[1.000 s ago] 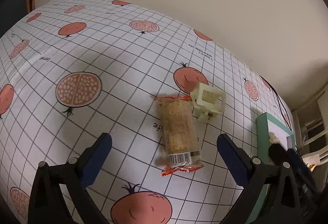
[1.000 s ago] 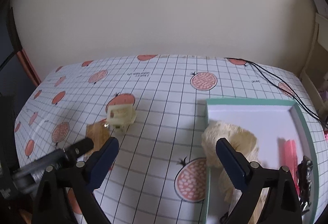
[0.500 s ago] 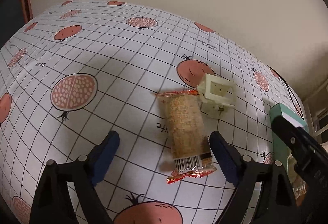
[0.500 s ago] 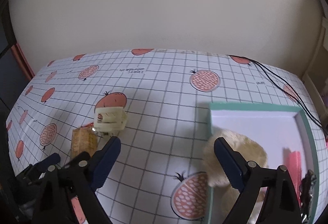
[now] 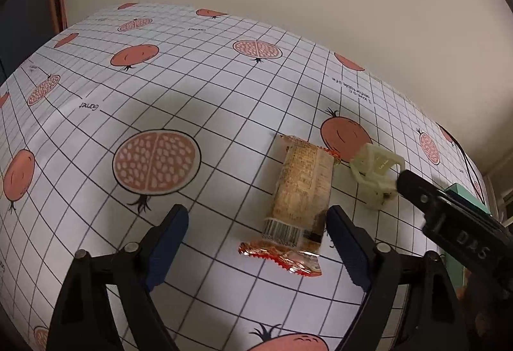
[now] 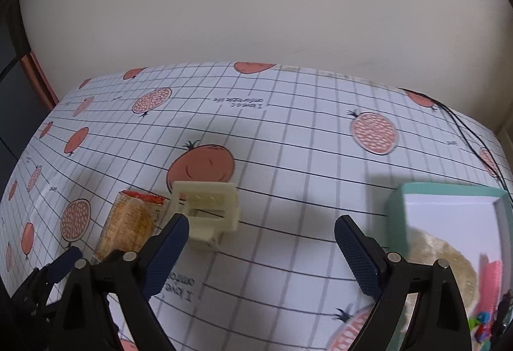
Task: Organize objects
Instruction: 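Grasp the wafer snack with the left tool while the right tool approaches the white clip, then grasp the white plastic clip with the right tool while the left tool holds the wafer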
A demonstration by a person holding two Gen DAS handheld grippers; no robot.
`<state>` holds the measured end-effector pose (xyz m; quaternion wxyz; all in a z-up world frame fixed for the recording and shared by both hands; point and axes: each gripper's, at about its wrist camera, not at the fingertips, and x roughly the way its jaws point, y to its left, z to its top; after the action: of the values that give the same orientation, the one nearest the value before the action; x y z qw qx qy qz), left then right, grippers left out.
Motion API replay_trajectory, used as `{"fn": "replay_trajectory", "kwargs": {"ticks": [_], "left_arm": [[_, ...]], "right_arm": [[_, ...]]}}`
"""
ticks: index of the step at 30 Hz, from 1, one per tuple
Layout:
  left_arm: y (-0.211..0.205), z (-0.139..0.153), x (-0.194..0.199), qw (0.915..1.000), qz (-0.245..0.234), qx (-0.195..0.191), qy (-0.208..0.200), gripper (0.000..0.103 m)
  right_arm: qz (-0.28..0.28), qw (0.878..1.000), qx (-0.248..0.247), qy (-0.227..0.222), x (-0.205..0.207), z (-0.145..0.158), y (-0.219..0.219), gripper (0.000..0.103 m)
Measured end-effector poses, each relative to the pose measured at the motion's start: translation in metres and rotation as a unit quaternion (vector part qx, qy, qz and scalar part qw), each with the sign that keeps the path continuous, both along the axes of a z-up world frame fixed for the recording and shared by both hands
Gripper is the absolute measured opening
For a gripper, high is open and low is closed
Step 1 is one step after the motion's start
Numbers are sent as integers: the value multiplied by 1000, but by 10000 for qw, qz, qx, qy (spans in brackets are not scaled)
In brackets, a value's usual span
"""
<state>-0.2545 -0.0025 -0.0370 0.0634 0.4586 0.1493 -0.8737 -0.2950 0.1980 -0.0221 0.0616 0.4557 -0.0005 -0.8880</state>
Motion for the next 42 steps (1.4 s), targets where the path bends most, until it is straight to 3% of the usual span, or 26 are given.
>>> {"fn": "replay_trajectory", "kwargs": {"ticks": [11,13,17,28,40,42], "left_arm": [[-1,1,-4,9998,-140,-13,103,67],[-1,1,-4,9998,-170,-17,116,58],[-1,2,-3,9998,-171,26,125,55],[-2,2,-1,9997,-144,145,143,44],[8,4,7,9994,-206,282,-10,39],[9,5,10,9993,-183,331,-56,39]], "right_arm": [[112,9999,-17,-117,-15,-10,-24,88],[159,9998,-64,-136,-14,-10,-26,81],[226,9994,-184,-197,-13,-11,-29,61],[292,9988,-236,-299,-2,-11,-24,60],[202,9985,-276,-416,37,-9,-3,60],[168,9986,-345,-358,47,-5,2,48]]}}
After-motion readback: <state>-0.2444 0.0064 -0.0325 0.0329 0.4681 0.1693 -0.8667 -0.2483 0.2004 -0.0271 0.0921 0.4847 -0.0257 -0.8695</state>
